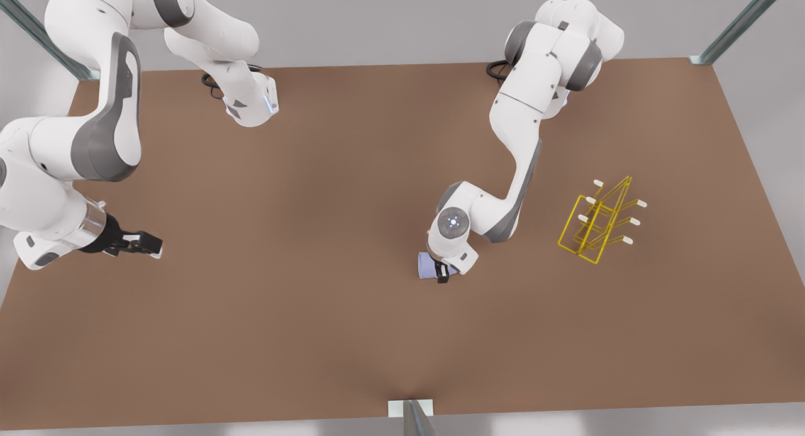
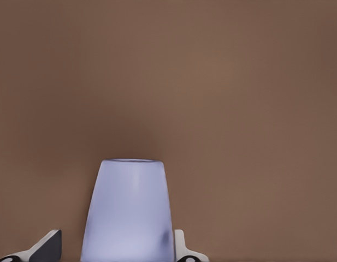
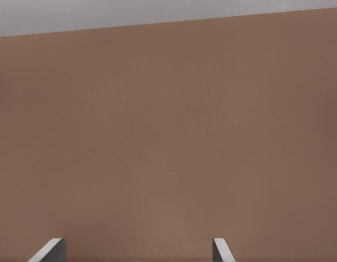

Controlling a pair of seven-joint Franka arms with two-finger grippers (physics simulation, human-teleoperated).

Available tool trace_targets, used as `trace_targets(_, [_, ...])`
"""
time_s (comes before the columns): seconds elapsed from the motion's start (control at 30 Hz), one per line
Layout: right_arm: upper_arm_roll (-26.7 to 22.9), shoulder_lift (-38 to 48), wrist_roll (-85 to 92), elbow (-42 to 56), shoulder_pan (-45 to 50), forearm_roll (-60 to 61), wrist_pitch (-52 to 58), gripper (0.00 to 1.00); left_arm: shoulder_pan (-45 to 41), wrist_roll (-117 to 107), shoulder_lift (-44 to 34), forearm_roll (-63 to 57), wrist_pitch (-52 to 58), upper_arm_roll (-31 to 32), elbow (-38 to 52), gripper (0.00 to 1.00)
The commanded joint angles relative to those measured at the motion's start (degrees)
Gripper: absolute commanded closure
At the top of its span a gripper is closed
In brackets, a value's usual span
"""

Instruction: Place the cup on the cup holder

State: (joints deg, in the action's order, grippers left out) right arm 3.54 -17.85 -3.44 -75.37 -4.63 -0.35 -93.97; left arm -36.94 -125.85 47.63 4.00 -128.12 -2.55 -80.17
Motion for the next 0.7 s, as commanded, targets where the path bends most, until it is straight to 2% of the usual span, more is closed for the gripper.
trace_targets(0.0, [-0.02, 0.01, 0.54, 0.05, -0.03, 0.00, 0.02, 0.00, -0.06, 0.69, 0.19, 0.04, -0.73, 0.00, 0.01, 0.00])
trace_targets(0.63, [0.06, 0.01, 0.45, -0.48, 0.14, 0.08, 0.19, 0.00, -0.24, 1.75, 3.17, -0.58, -1.79, 0.00, 0.27, 0.01])
trace_targets(0.67, [0.06, -0.08, 0.45, -0.57, 0.06, 0.08, 0.11, 0.00, -0.24, 1.66, 3.17, -0.58, -1.79, 0.00, 0.27, 0.22])
